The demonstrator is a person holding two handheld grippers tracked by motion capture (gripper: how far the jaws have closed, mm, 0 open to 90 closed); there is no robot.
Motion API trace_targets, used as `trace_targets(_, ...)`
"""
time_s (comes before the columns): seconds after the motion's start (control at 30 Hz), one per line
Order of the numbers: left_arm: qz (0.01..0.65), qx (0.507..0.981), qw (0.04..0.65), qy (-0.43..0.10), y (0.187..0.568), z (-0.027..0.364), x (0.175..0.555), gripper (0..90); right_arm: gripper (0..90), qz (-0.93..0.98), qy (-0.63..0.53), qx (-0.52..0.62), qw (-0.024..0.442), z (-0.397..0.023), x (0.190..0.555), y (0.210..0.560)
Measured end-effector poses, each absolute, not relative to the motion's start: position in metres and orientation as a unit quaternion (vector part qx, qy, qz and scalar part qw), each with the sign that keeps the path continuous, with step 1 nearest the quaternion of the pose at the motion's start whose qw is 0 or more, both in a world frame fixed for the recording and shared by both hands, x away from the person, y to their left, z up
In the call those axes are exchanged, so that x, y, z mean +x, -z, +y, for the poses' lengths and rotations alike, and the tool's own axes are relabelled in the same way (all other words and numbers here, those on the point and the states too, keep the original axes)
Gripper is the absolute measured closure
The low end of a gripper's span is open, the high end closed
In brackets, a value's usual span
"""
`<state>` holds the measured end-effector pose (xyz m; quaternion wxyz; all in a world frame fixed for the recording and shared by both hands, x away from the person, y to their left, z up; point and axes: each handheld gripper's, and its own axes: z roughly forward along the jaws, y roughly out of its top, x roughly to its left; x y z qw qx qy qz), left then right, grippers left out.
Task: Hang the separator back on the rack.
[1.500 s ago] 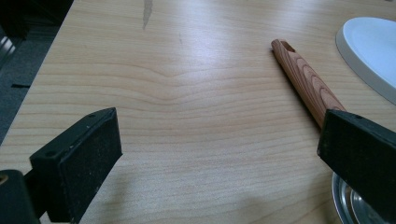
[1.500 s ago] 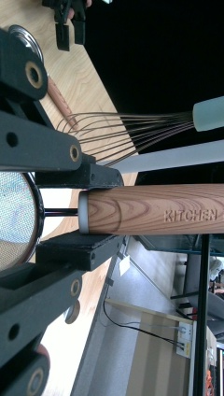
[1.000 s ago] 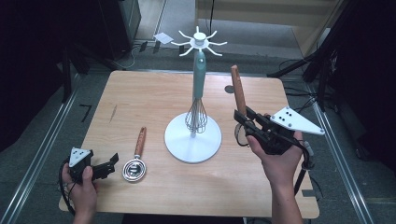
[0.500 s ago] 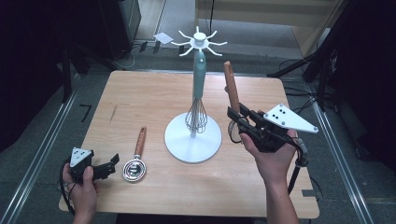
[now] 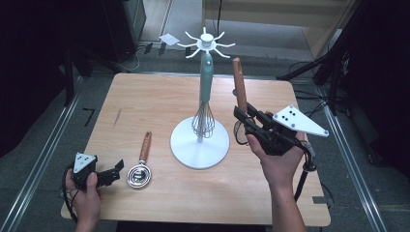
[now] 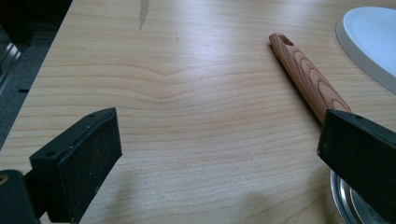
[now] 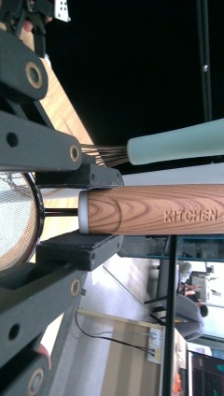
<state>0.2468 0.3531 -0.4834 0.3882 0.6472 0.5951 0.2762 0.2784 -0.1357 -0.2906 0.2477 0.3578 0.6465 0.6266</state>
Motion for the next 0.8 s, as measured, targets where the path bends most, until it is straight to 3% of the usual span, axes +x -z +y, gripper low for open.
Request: trace_targets(0.8, 0.592, 0.65, 0.388, -0.276, 0.483, 0.353, 0.247, 0.0, 71.1, 0.649, -0.636, 0.337, 0.247, -0.122, 0.284, 0.279)
